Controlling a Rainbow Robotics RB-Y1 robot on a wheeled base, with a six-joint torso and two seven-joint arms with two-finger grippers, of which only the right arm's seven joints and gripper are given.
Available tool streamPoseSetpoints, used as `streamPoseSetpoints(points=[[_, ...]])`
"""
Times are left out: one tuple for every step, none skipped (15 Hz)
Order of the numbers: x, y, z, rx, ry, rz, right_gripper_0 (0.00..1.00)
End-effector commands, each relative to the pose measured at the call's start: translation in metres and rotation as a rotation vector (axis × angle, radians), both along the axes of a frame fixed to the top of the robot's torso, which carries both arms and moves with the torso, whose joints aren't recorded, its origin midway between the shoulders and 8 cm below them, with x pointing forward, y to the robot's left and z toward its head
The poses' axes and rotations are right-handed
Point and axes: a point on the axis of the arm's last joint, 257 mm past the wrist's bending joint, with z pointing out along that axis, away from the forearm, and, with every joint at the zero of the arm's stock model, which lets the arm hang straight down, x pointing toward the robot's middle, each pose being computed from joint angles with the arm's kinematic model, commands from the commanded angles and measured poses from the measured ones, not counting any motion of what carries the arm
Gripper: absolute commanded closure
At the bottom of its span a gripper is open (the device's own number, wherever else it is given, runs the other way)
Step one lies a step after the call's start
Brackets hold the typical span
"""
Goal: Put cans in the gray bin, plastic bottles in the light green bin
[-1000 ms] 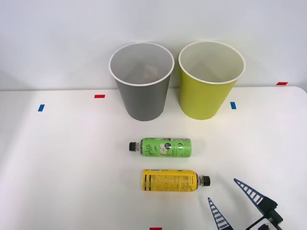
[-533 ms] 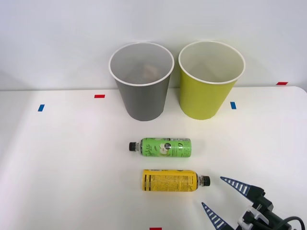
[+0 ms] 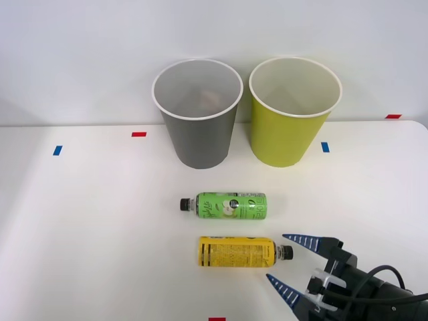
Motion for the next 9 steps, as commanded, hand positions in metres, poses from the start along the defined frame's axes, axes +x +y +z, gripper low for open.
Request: streamPoseSetpoints(points=[[0.005, 0.006, 0.000, -0.045, -0.003, 0.051, 0.29], [0.010, 0.006, -0.001, -0.068, -0.006, 0.056, 0.29], [0.012, 0.008, -0.002, -0.079, -0.003, 0.058, 0.29], [0.015, 0.009, -0.005, -0.096, 0.005, 0.059, 0.29], [0.016, 0.011, -0.004, -0.102, 0.005, 0.068, 0.30], [0.016, 0.012, -0.003, -0.109, 0.002, 0.080, 0.31], [0.015, 0.015, -0.002, -0.101, 0.013, 0.089, 0.35], [0.015, 0.020, 0.000, -0.098, 0.012, 0.103, 0.37], [0.012, 0.025, 0.002, -0.093, 0.012, 0.117, 0.37]])
